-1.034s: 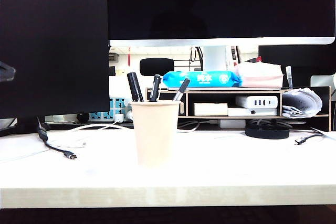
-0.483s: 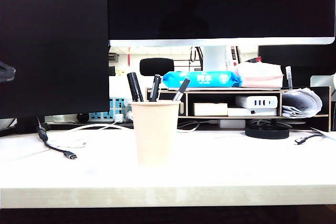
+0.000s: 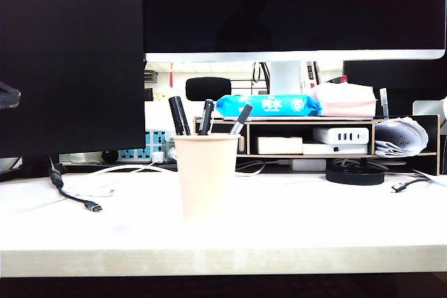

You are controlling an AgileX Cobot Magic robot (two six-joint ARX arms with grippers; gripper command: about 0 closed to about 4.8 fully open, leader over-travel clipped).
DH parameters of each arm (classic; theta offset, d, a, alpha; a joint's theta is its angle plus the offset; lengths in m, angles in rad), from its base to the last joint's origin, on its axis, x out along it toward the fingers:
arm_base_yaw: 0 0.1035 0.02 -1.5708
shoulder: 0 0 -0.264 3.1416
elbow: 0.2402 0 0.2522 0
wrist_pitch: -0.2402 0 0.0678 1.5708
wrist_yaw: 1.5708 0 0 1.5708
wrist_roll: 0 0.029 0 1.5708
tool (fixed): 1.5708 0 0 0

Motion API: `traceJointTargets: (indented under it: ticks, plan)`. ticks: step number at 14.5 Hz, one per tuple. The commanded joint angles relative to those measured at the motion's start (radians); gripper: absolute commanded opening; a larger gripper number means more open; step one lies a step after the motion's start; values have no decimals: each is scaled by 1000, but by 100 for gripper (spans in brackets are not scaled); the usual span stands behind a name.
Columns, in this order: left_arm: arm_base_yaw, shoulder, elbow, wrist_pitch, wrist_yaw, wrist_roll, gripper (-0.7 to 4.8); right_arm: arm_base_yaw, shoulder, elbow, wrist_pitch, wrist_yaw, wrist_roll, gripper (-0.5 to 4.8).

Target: Pick up the marker and insert it into the paper cup.

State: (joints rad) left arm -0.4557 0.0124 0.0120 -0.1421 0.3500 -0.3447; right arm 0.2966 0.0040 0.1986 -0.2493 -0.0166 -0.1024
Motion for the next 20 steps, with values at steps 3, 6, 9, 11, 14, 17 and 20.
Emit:
traceJointTargets:
  ticks: [3,6,9,11,14,17,20]
  plan:
    - [0,2,-2,-7,6,5,-4,-234,0,-16,15,-60,99,-5]
    - [0,2,-2,-6,5,5,-4,-238,0,-68,22,-65,101,-5]
    - [0,2,-2,-7,6,5,-5,-238,0,-126,42,-65,103,-5]
    - [0,2,-2,-6,5,5,-4,-238,-1,-168,128,-65,110,-5]
    - [0,2,-2,-7,5,5,-4,-238,-1,-192,204,-65,111,-5]
    - [0,2,-2,-7,6,5,-5,-237,-1,-192,249,-72,168,-5]
    - [0,2,-2,-7,6,5,-4,-236,-1,-192,249,-71,187,-5]
